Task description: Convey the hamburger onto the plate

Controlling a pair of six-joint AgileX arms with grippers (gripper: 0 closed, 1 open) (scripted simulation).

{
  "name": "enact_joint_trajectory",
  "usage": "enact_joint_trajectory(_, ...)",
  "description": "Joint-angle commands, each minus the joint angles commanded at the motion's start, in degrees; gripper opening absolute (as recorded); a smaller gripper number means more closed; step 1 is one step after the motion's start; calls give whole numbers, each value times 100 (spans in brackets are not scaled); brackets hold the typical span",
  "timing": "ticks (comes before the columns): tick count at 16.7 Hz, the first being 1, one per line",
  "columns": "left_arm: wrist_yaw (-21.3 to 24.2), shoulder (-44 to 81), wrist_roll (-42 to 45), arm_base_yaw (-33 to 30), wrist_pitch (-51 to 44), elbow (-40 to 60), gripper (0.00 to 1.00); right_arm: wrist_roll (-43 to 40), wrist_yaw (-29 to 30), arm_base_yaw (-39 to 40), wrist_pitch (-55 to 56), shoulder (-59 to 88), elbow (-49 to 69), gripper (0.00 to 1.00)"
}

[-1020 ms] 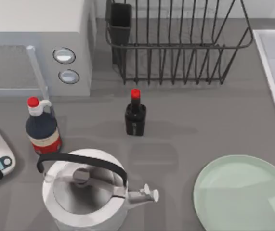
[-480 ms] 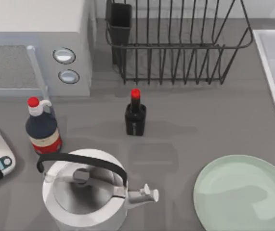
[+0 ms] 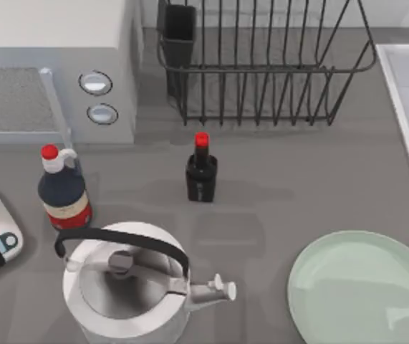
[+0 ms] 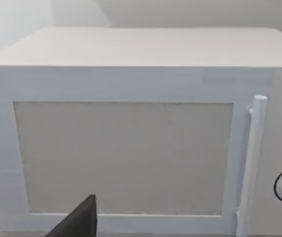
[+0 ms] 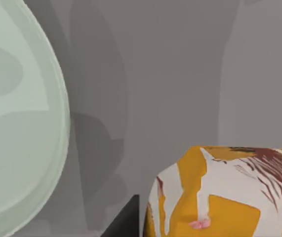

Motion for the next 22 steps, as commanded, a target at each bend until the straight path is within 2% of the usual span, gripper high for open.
enact_joint_trajectory(2,0,0,0,0,0,0,100,1104,54,84,-111,33,117,0)
enact_joint_trajectory(5,0,0,0,0,0,0,100,3225,135,277,-310,147,283,0)
enact_joint_trajectory(16,0,0,0,0,0,0,100,12655,235,1422,-960,1025,536,0)
enact_joint_trajectory(22,0,0,0,0,0,0,100,16583,113,2294,-731,1401,517,0)
